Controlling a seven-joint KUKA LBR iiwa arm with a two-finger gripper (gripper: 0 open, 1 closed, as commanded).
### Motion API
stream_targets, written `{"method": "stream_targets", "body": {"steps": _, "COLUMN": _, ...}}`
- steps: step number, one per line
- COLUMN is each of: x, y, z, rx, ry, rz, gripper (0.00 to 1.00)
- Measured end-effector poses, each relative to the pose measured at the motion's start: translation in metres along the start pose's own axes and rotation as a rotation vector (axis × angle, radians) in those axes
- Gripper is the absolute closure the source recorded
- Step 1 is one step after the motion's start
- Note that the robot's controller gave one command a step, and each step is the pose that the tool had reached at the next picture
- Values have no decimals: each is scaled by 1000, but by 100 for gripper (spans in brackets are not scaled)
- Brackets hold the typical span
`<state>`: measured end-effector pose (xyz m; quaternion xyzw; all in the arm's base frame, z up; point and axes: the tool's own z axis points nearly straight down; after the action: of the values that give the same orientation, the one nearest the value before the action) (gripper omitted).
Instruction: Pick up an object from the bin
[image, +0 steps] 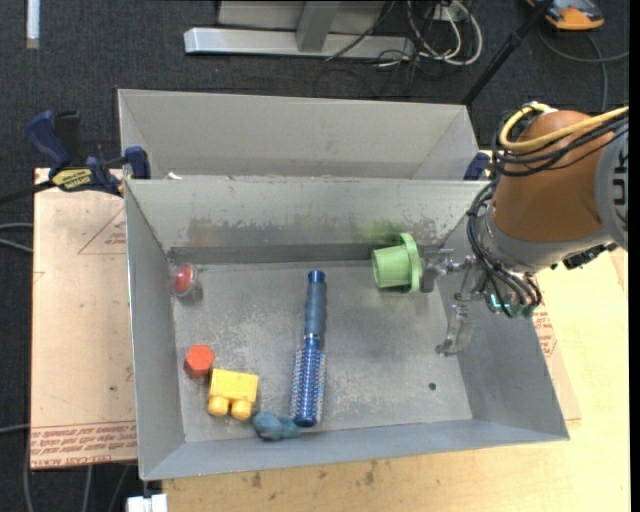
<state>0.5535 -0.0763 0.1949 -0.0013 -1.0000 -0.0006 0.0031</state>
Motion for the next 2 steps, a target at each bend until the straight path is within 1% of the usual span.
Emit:
{"method": "stream_targets", "body": {"steps": 1, "x": -36, "y": -80, "z": 100, "rx": 2, "ry": -4, "rz": 1, "gripper": 0}}
{"method": "stream_targets", "body": {"steps": 2, "x": -88, "y": -58, "z": 72, "rx": 0, "ry": -16, "rz": 38, "gripper": 0}}
